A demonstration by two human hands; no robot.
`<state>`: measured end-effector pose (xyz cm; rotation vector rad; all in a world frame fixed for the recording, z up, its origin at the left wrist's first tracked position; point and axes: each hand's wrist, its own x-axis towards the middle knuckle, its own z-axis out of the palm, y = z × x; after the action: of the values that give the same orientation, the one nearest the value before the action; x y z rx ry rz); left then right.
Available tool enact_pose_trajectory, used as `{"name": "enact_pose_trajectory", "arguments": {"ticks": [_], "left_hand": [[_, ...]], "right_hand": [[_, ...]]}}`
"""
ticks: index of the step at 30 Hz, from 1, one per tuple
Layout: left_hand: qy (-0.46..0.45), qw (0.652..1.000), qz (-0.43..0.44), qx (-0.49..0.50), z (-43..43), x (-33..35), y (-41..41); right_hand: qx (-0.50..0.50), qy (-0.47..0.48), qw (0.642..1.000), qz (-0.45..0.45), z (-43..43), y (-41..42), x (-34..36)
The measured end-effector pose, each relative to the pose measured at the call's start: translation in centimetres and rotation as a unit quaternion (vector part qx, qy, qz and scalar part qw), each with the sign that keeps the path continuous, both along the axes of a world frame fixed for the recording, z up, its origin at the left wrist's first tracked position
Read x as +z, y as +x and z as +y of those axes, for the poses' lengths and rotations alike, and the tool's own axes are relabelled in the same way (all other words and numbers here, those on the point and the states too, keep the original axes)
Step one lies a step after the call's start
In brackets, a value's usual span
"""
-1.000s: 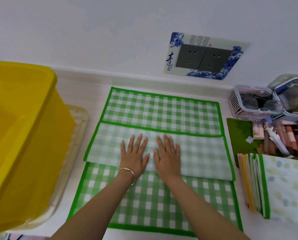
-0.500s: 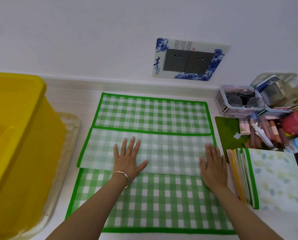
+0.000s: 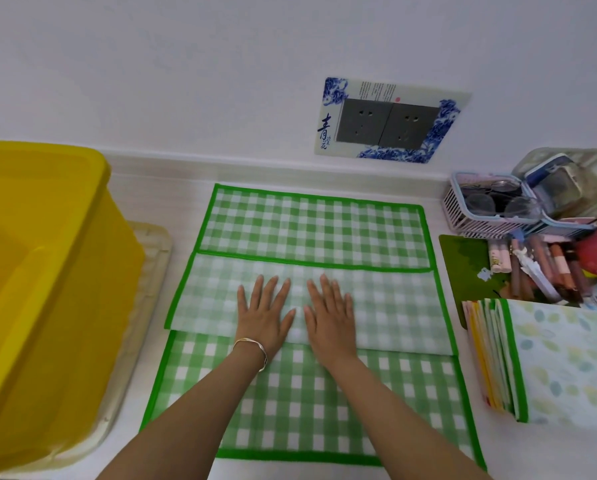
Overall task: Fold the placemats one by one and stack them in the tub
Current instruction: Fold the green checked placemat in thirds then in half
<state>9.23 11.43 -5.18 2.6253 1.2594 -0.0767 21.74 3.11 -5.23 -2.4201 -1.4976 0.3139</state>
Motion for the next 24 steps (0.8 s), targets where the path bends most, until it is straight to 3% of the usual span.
{"name": "enact_pose_trajectory", "arguments": {"ticks": [7,18,24], "left_hand": [[0.008,1.000,-0.006,0.014,0.2,-0.3,-0.9],[0.000,0.997,0.034,0.070,4.2,0.5,-8.7],[-0.043,0.995,0.024,0.085,4.2,0.9,-8.6]], "right_hand": [[0.002,0.009,1.000,-0.006,-0.2,0.1,-0.5],[0.008,-0.017,1.000,-0.006,-0.4,0.3,-0.1],[0.065,-0.002,0.994,0.086,-1.7,1.4,0.9]]}}
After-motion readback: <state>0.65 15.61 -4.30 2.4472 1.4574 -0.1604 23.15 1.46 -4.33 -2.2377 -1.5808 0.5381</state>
